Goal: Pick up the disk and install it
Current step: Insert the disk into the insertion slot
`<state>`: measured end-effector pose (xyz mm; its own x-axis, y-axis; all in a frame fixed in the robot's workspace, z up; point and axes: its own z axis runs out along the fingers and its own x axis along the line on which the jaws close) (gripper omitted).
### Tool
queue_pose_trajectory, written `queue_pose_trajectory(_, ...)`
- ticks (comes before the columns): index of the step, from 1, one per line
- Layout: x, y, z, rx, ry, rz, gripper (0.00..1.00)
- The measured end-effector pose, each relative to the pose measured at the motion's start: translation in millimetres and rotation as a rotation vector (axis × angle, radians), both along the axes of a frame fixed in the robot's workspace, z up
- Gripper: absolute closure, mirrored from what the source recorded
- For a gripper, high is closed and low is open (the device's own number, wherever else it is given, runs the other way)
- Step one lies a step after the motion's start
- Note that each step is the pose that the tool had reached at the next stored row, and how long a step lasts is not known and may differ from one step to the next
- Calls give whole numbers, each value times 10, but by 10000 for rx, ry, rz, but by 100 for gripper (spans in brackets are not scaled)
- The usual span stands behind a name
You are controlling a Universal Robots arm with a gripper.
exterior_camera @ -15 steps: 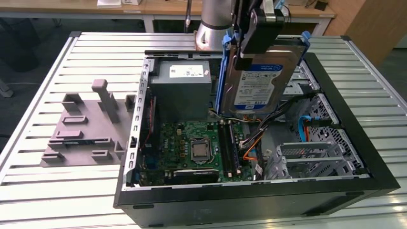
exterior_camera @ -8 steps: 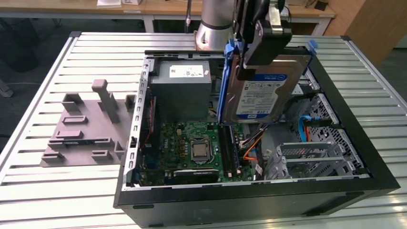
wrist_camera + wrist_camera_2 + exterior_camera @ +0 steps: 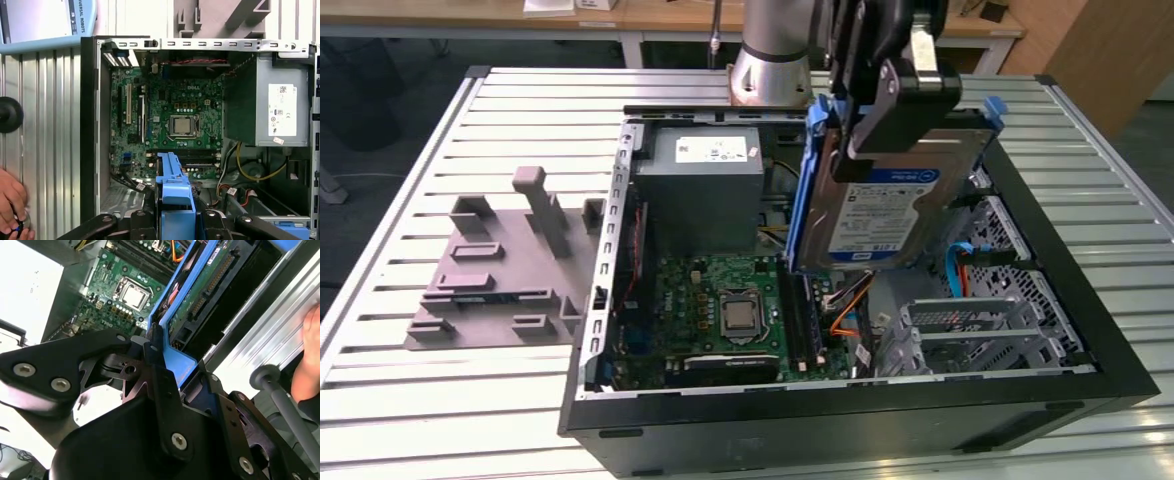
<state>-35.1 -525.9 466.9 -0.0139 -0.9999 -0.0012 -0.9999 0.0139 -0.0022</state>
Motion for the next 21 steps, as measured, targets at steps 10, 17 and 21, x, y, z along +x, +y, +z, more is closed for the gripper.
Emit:
queue_pose_trajectory(10,88,-171,-13,-2,0,1,64)
queue_pose_trajectory(17,154,-223,-17,-3,0,1,64)
queue_pose_trajectory(21,181,-252,-22,-3,0,1,64)
